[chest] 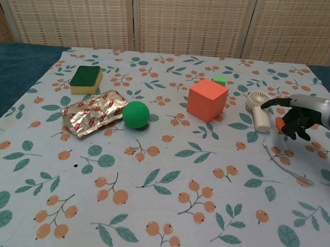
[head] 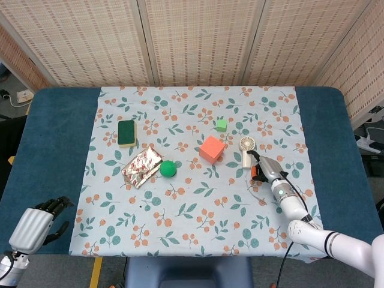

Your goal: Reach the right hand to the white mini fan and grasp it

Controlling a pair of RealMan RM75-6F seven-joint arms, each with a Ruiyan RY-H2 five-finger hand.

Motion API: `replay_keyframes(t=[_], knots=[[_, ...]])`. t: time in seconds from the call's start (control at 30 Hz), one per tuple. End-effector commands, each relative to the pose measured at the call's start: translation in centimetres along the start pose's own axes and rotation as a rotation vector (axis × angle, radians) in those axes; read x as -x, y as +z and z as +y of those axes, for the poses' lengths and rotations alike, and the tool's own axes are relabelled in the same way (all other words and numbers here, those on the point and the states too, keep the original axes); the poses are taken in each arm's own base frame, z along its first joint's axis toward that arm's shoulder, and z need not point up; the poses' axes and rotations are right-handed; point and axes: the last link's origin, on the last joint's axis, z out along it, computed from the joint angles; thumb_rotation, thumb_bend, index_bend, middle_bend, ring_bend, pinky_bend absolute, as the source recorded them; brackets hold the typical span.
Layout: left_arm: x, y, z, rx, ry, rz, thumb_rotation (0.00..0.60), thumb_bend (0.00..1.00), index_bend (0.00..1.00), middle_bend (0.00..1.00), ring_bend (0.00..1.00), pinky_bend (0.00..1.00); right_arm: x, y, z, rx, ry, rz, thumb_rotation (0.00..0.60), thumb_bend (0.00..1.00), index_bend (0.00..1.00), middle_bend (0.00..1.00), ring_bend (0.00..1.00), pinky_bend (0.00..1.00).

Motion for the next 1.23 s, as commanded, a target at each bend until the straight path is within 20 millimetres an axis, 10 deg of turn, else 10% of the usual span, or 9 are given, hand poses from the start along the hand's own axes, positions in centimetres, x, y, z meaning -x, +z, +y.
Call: replay_keyframes(t=[0.03, 0.47, 0.67, 0.93, 1.23], knots=[[0.0, 0.0, 0.0, -0.001, -0.001, 0.000, 0.600, 0.36, 0.33, 0.27, 0.35, 0.56, 0.1, 0.0, 0.1, 0.002, 0.000, -0.001, 0.600, 0.69, 0.13, 0.79, 0.68, 0.79], [-0.1, -0.1, 0.0, 0.000, -0.001, 0.004, 0.600, 0.36, 0.33, 0.27, 0.35, 0.56, -0.5, -0.1, 2.1, 0.048, 0.023, -0.003, 0.600, 0.69, 0.13, 0.79, 0.68, 0.79], [0.1, 0.0, 0.1, 0.001, 0.004, -0.004, 0.600, 0.36, 0.33, 0.27, 0.35, 0.56, -3.2, -6.2, 2.7, -0.084, 0.015, 0.068, 0.600, 0.69, 0.14, 0.79, 0.68, 0.79], [0.3, 0.2, 0.3, 0.014, 0.008, -0.004, 0.600, 0.36, 0.33, 0.27, 0.35, 0.56, -1.9, -15.8, 7.2, -0.170, -0.341, 0.242, 0.600, 0.68, 0.23, 0.79, 0.61, 0.74], [0.9, 1.0, 0.7, 0.045, -0.002, -0.013, 0.600, 0.36, 0.33, 0.27, 0.35, 0.56, -0.3, -19.1, 11.0, -0.038, -0.530, 0.348, 0.600, 0.38, 0.23, 0.46, 0.31, 0.47]])
